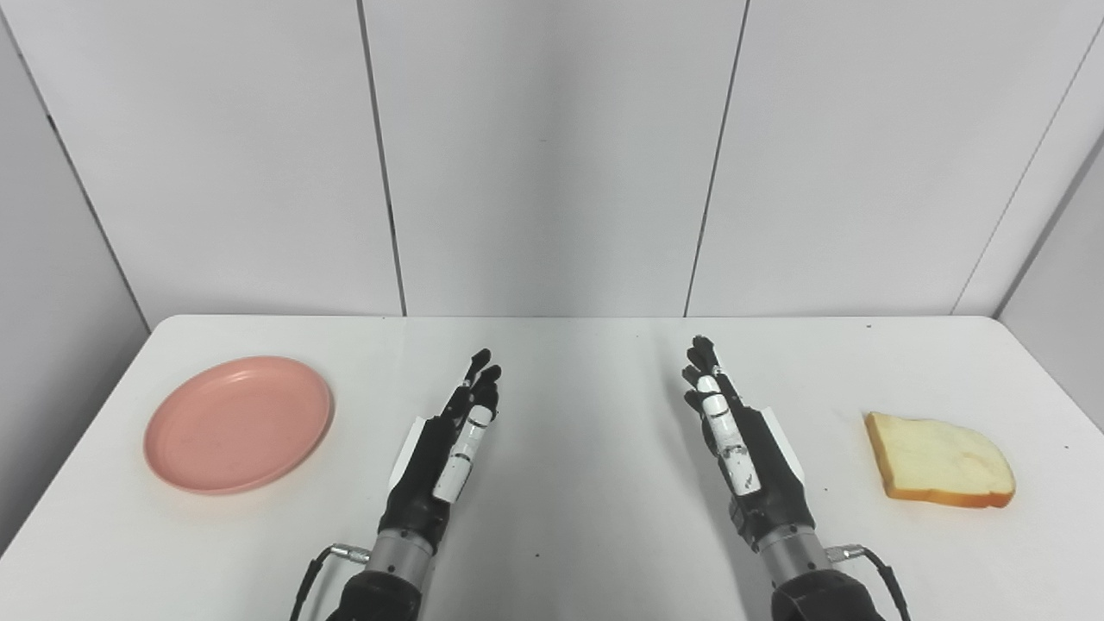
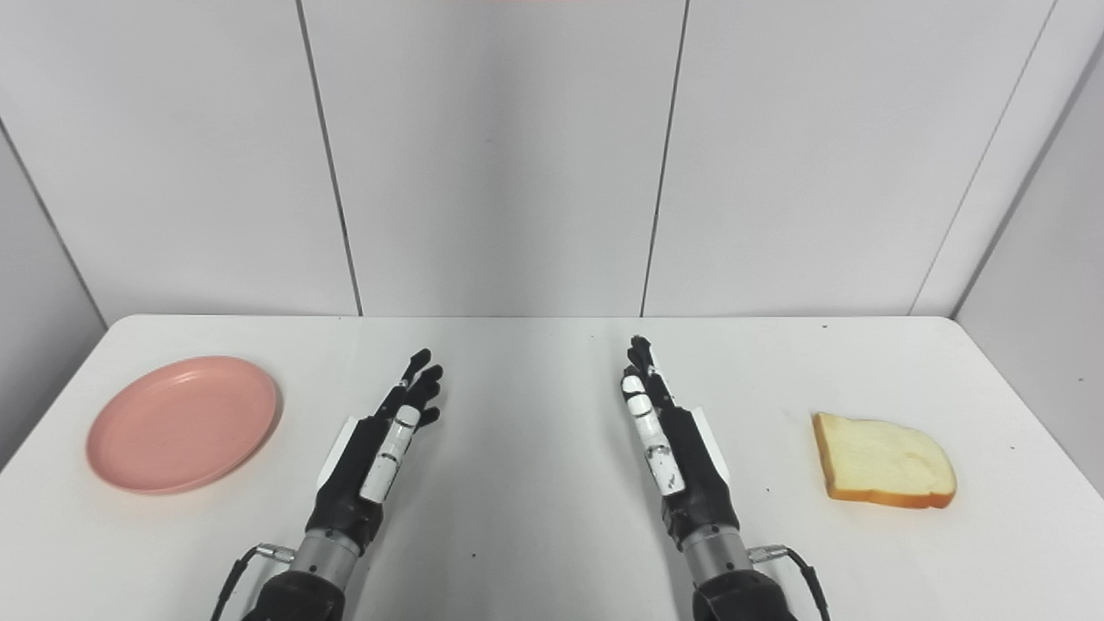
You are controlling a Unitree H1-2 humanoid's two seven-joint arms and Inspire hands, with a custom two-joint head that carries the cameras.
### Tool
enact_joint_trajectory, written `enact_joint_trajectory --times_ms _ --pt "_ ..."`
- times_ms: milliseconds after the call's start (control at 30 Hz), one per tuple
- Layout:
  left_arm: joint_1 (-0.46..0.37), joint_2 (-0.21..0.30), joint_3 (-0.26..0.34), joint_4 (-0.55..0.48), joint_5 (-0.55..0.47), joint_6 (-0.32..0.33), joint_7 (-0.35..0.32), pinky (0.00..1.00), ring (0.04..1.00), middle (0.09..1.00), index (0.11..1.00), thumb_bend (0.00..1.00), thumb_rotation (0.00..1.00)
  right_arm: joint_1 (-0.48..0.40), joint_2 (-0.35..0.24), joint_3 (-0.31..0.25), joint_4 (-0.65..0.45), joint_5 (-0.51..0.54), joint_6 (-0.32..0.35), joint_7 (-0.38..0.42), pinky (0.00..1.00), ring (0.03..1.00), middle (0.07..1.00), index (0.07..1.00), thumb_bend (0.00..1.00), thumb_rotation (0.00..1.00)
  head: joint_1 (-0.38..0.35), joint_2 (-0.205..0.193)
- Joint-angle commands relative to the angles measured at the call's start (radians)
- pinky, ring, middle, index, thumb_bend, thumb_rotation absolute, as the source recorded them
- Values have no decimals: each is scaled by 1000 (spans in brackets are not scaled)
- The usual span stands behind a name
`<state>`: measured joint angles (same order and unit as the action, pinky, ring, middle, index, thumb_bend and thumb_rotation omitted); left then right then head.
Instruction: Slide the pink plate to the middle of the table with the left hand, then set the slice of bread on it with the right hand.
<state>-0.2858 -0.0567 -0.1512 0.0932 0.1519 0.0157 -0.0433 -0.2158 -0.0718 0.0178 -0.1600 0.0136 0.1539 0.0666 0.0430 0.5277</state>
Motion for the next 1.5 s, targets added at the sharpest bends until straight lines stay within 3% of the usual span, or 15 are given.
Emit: enact_joint_trajectory --times_ms 0,1133,1300,1467 --pt "-24 -4 -5 -17 -2 -31 -1 911 956 956 957 493 1000 -24 5 -1 -35 -5 -9 -6 974 982 1000 1000 193 1000 1 -2" --pt "-21 -7 -6 -26 -14 -9 -1 919 963 958 961 517 1000 -22 -1 -2 -23 11 -19 5 998 988 1000 1000 201 1000 3 -5" --pt "-26 -9 -11 -6 -2 -20 6 914 950 949 954 491 1000 -22 -9 -4 -17 14 -29 10 993 987 1000 1000 202 1000 58 -20" --pt "-36 -20 -18 39 7 -42 11 933 958 956 963 553 1000 -25 -37 -13 8 39 -69 40 994 997 1000 1000 177 1000 124 -39"
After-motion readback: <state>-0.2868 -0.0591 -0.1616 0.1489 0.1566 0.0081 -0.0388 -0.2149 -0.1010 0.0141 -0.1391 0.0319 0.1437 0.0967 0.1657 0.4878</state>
